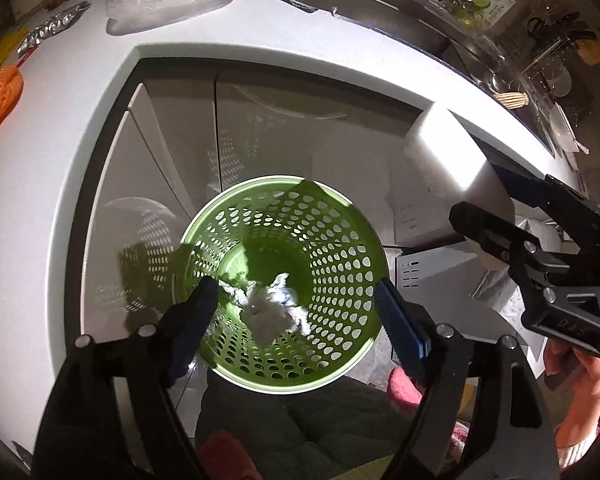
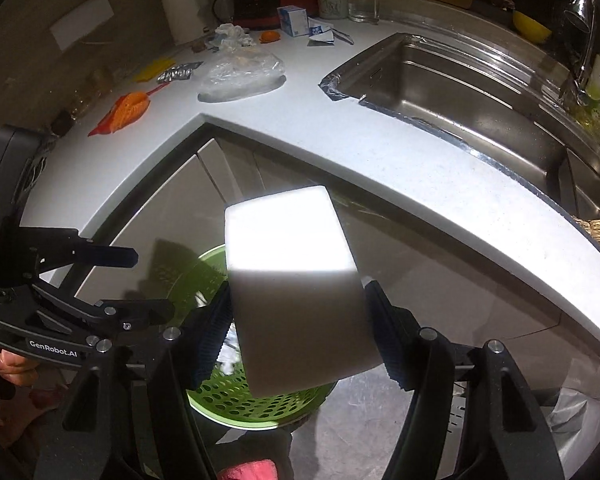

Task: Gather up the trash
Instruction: 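Carry both items to the green basket and open both tools to drop them, then grasp the orange foam net with the right tool while the left tool grasps the red wrapper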

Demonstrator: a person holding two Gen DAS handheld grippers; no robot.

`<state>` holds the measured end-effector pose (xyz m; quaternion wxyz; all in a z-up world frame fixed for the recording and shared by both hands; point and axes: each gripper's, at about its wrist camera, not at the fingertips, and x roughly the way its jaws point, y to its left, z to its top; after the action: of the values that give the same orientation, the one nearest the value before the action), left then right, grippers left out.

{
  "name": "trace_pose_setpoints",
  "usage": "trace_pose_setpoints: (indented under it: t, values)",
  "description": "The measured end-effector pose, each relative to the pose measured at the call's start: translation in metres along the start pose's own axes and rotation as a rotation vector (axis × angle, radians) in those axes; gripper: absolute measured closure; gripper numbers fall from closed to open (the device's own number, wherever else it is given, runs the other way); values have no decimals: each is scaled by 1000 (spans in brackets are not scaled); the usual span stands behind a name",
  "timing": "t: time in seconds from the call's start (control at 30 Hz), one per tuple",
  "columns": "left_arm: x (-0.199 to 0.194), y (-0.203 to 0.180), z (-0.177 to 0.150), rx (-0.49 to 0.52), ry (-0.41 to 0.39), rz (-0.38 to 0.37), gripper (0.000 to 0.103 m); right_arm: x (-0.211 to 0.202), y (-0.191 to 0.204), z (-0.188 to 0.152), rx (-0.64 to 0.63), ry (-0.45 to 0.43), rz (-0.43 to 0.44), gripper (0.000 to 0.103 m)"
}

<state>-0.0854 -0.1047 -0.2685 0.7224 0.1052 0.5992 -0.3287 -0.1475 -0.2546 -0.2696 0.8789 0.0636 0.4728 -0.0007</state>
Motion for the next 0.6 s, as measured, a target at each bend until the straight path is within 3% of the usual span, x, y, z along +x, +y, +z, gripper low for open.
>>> trace_pose_setpoints:
  t: [0.27, 0.33, 0.4, 0.6]
  values:
    - [-55, 36, 12, -79, -130, 64, 17, 12, 14, -6, -61, 43, 61, 31]
    - [-74, 53, 16, -104, -180, 100, 13, 21, 23, -12, -87, 78, 53, 9]
    - [-92, 76, 19, -140, -223, 143, 13, 26, 27, -16, -97, 88, 47, 3]
    - [-120, 149, 18, -286, -303, 205, 12, 29, 38, 8, -86, 80, 65, 2]
